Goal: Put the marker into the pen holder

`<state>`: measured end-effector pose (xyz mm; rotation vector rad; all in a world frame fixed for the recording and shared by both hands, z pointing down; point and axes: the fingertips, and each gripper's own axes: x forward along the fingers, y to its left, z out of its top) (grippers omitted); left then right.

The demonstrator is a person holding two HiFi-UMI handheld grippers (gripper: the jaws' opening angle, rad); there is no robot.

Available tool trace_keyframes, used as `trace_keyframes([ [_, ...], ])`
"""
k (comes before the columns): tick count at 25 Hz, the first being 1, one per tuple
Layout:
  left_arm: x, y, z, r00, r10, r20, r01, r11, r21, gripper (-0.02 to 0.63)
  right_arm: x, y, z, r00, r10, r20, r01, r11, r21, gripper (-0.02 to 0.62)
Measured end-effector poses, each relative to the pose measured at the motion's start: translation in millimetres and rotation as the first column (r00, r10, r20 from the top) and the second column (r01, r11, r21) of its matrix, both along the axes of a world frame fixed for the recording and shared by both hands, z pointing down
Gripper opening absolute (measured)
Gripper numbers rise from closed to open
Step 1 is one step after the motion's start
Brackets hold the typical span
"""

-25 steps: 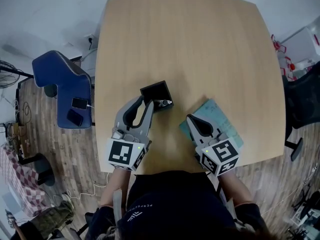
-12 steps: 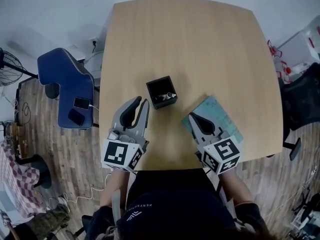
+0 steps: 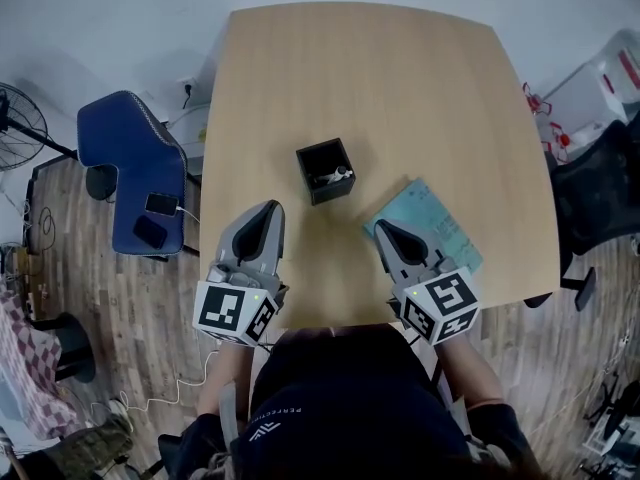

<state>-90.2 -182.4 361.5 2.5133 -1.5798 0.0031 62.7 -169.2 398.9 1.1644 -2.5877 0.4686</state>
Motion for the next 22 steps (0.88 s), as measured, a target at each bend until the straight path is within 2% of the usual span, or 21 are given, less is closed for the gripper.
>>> trace_keyframes([
  [22, -20, 61, 19, 0.999, -0.006, 0.037, 0.010, 0.996, -0.087, 0.006, -3, 39, -15, 0.998, 0.057, -0.015, -0.056, 0.996, 0.063, 0.002],
])
